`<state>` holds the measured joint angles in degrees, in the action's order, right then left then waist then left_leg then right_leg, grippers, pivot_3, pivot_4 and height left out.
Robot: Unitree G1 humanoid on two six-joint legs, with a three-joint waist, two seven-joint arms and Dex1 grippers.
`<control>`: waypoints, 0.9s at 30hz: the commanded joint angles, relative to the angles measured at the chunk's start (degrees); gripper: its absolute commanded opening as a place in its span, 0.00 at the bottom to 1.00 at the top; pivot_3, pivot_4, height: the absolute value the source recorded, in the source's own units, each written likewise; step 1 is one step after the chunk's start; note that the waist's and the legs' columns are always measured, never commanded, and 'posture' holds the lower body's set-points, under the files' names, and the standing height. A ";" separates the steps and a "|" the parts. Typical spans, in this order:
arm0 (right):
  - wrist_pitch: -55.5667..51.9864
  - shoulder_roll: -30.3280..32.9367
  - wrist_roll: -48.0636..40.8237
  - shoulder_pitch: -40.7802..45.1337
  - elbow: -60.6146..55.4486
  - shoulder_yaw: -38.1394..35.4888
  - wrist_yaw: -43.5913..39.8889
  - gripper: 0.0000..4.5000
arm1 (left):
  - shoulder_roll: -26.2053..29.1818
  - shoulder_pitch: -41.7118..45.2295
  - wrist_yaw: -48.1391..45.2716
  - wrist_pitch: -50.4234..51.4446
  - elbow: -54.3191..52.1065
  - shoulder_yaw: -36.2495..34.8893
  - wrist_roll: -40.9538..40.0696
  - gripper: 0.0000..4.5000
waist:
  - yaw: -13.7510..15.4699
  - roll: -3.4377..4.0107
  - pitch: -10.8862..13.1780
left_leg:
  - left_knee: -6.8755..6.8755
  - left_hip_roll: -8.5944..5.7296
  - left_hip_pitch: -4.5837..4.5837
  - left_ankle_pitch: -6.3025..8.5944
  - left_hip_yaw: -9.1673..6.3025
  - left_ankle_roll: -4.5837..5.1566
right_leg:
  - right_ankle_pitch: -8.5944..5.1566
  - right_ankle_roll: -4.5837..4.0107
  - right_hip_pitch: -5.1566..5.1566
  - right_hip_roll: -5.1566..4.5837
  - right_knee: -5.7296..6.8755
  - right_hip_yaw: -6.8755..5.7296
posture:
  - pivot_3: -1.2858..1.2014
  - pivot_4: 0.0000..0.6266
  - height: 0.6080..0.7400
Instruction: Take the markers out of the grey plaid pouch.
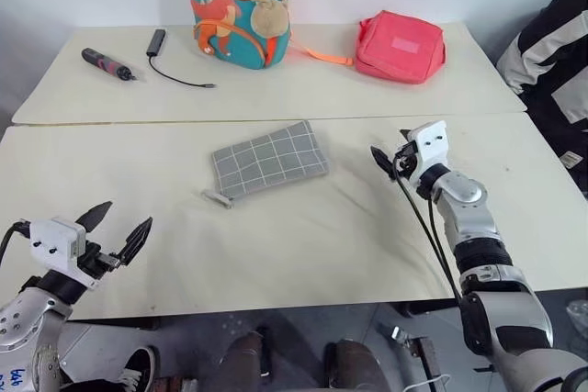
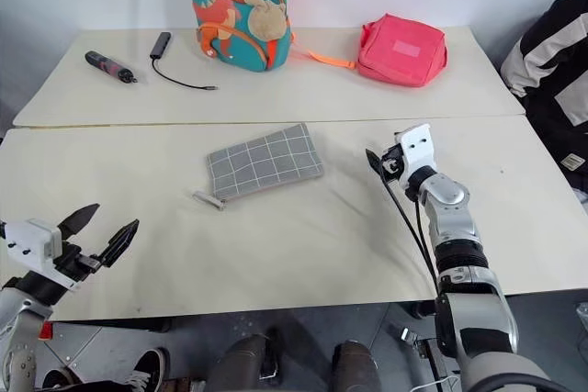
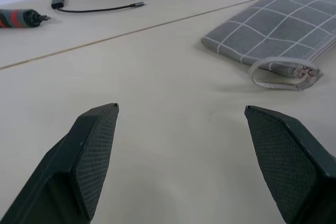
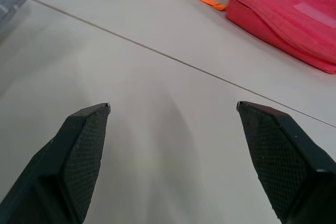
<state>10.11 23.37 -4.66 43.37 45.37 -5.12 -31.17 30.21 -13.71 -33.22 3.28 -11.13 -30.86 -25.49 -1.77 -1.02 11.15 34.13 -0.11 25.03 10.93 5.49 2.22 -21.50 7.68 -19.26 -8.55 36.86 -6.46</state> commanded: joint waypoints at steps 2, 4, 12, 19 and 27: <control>0.88 -0.15 -0.40 1.62 -0.72 -0.18 -0.38 0.91 | -0.25 -1.38 0.60 -0.47 -3.15 -2.21 -1.12 0.91 | 0.11 0.00 0.00 | 0.00 0.00 0.00 0.00 -0.01 0.00 | 0.00 0.00 -0.01 0.00 0.00 -0.01 | 0.52 0.24 1.00; 0.90 -0.19 -0.33 1.69 -0.74 -0.09 -0.44 0.91 | -0.06 -1.56 1.65 -0.20 -3.37 -1.83 0.34 0.91 | 0.15 0.00 0.00 | 0.00 0.00 0.01 0.00 -0.01 0.00 | 0.00 0.00 0.00 -0.01 -0.01 -0.01 | 0.52 0.24 1.00; -3.19 -3.70 -3.08 1.11 -8.09 0.60 -2.32 0.86 | 1.02 2.51 1.51 -2.90 -1.01 0.87 3.36 0.92 | 0.03 0.00 0.00 | -0.01 0.00 0.01 0.00 0.00 -0.01 | 0.00 0.00 -0.02 0.01 0.01 0.00 | 0.52 0.24 1.00; -4.93 -14.41 -0.88 2.34 -12.51 6.07 0.96 0.40 | 5.14 13.93 1.49 -11.36 11.64 8.32 14.86 0.92 | -0.03 -0.02 -0.04 | -0.10 0.01 0.01 -0.02 0.02 -0.05 | -0.01 -0.02 -0.16 0.05 0.18 0.00 | 0.52 0.24 1.00; 0.93 -14.30 10.14 6.10 -0.58 11.47 10.48 0.01 | 9.06 29.66 3.72 -28.68 30.99 19.24 29.03 0.92 | 0.12 -0.13 -0.11 | -0.15 -0.10 0.04 -0.05 -0.01 -0.11 | -0.01 -0.03 -0.25 0.02 0.26 0.01 | 0.52 0.24 1.00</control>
<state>9.25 8.13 3.73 48.33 43.77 6.12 -22.42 38.24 14.50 -30.71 -20.79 17.03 -13.14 0.50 -1.65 -1.15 11.04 33.94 -0.22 25.08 10.88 5.51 2.10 -21.50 7.66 -19.55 -8.53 37.11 -6.44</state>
